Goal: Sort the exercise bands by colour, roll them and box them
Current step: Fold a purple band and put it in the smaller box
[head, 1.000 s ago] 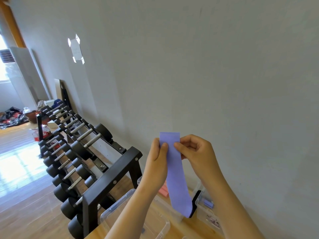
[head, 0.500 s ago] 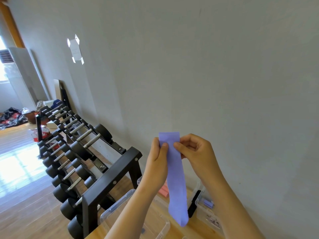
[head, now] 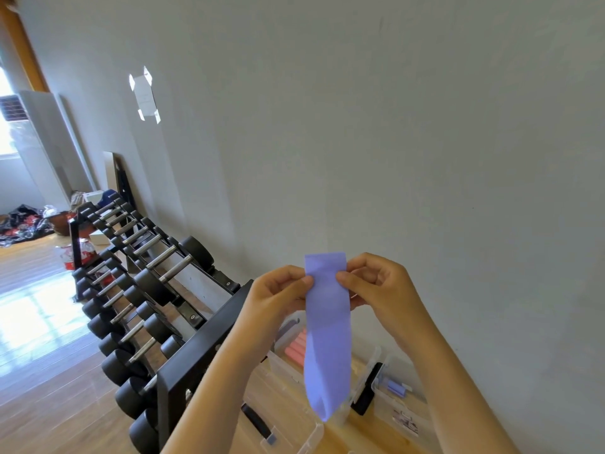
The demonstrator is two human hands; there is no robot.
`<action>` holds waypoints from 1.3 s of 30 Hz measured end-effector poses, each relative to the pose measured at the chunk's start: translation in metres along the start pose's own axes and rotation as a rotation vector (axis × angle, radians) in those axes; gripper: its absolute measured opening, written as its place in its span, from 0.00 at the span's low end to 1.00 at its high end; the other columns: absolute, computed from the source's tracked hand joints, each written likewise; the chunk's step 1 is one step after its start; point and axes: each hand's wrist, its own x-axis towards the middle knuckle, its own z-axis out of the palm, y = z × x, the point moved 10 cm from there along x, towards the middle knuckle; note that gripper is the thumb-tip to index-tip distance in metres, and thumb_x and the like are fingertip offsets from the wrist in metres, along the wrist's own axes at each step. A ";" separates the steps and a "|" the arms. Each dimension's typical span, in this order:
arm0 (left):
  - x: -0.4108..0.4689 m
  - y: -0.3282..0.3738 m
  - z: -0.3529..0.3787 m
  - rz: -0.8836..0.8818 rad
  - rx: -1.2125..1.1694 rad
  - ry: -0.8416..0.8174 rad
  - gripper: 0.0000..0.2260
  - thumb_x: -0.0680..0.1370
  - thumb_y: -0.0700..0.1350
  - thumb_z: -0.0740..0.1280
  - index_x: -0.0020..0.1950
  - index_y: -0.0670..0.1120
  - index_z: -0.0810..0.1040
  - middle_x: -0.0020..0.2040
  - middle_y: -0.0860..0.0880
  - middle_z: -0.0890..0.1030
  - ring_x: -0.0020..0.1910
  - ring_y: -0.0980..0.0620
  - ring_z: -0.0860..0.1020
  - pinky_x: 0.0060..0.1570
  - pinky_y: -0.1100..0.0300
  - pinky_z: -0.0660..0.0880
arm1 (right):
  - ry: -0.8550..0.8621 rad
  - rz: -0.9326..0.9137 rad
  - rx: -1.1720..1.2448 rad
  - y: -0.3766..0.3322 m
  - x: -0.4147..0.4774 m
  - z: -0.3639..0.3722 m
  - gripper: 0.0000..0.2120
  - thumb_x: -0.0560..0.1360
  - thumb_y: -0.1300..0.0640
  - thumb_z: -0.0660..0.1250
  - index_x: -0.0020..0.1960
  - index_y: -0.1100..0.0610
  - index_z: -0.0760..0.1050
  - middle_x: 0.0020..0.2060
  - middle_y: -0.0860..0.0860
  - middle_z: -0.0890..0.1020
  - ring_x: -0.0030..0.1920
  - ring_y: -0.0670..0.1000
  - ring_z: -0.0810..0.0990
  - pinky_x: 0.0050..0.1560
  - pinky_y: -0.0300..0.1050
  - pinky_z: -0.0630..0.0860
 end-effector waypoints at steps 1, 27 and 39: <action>0.000 0.000 -0.001 -0.014 -0.018 -0.020 0.11 0.74 0.43 0.68 0.49 0.35 0.82 0.48 0.36 0.84 0.46 0.42 0.83 0.47 0.54 0.81 | -0.013 0.000 0.010 -0.002 0.000 0.001 0.02 0.75 0.66 0.69 0.43 0.62 0.78 0.32 0.53 0.83 0.31 0.51 0.81 0.35 0.41 0.78; -0.005 0.015 -0.004 0.027 0.107 -0.032 0.05 0.77 0.38 0.67 0.46 0.37 0.81 0.35 0.40 0.81 0.31 0.49 0.77 0.32 0.61 0.76 | -0.054 -0.019 0.046 -0.004 -0.003 0.004 0.05 0.75 0.65 0.70 0.40 0.61 0.77 0.30 0.54 0.80 0.29 0.51 0.77 0.34 0.42 0.76; -0.011 0.016 0.001 0.047 -0.151 -0.062 0.07 0.70 0.43 0.72 0.45 0.45 0.86 0.34 0.45 0.81 0.28 0.53 0.74 0.31 0.65 0.74 | -0.135 0.069 0.461 0.006 -0.007 0.025 0.05 0.71 0.62 0.73 0.40 0.52 0.84 0.37 0.54 0.83 0.37 0.50 0.81 0.38 0.39 0.79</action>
